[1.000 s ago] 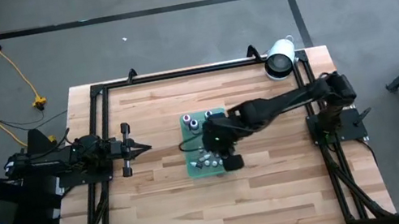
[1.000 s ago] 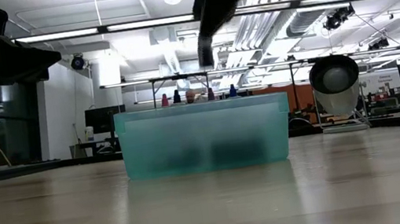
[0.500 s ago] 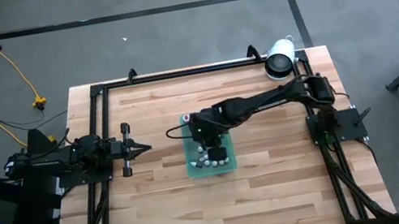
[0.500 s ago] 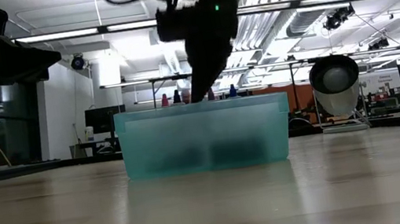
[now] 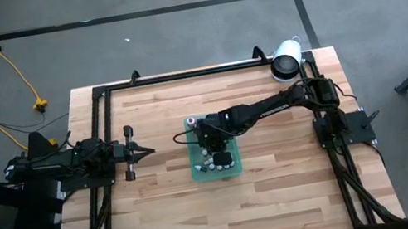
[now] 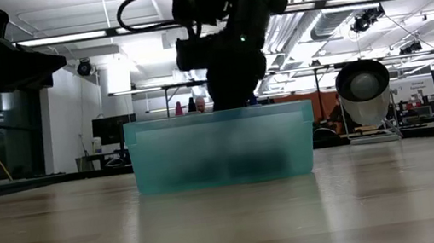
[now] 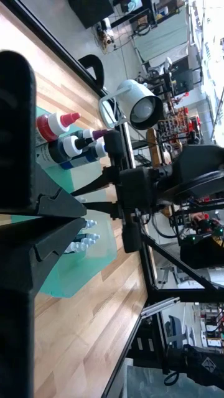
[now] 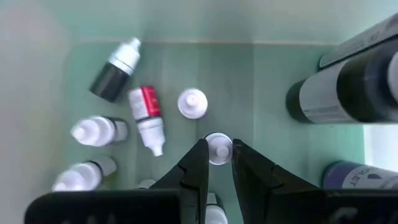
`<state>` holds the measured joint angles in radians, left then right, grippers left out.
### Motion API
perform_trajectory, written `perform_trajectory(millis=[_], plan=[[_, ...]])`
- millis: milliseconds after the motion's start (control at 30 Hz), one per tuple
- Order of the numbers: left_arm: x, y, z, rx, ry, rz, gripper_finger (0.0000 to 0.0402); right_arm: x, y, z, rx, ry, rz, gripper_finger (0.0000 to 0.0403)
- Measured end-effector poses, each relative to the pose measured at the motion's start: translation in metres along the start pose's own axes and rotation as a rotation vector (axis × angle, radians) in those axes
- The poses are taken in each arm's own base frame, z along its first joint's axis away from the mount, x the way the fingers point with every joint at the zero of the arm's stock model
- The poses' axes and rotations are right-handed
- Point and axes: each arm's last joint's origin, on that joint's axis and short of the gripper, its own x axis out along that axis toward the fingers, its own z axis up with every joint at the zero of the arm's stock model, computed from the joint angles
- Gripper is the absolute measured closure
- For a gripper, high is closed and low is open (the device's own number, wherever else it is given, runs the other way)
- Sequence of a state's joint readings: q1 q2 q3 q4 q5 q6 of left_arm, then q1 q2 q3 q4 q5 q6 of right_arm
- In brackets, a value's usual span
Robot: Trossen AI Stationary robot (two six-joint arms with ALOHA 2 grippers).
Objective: Pick & Place food coloring
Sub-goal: Put the small light green food coloring bottle into the green bin, then return to Home Position
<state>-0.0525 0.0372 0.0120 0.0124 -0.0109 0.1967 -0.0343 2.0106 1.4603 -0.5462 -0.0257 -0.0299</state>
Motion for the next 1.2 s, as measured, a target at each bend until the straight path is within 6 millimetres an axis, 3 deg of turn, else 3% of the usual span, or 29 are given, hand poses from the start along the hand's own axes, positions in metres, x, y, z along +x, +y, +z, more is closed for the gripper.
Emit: perform_trajectory(millis=[500, 833, 1000, 1200], plan=[[0.000, 0.000, 0.000, 0.000, 0.000, 0.000, 0.0401, 0.008, 0.000, -0.009, -0.014, 0.004, -0.018, 0.0342], [0.000, 0.000, 0.000, 0.000, 0.000, 0.000, 0.0401, 0.008, 0.002, -0.009, 0.025, 0.004, 0.023, 0.0281], [0.000, 0.000, 0.000, 0.000, 0.000, 0.000, 0.0401, -0.008, 0.002, -0.005, 0.031, -0.030, 0.030, 0.0243], [0.000, 0.000, 0.000, 0.000, 0.000, 0.000, 0.0401, -0.043, 0.004, -0.001, 0.025, -0.084, 0.049, 0.0230]])
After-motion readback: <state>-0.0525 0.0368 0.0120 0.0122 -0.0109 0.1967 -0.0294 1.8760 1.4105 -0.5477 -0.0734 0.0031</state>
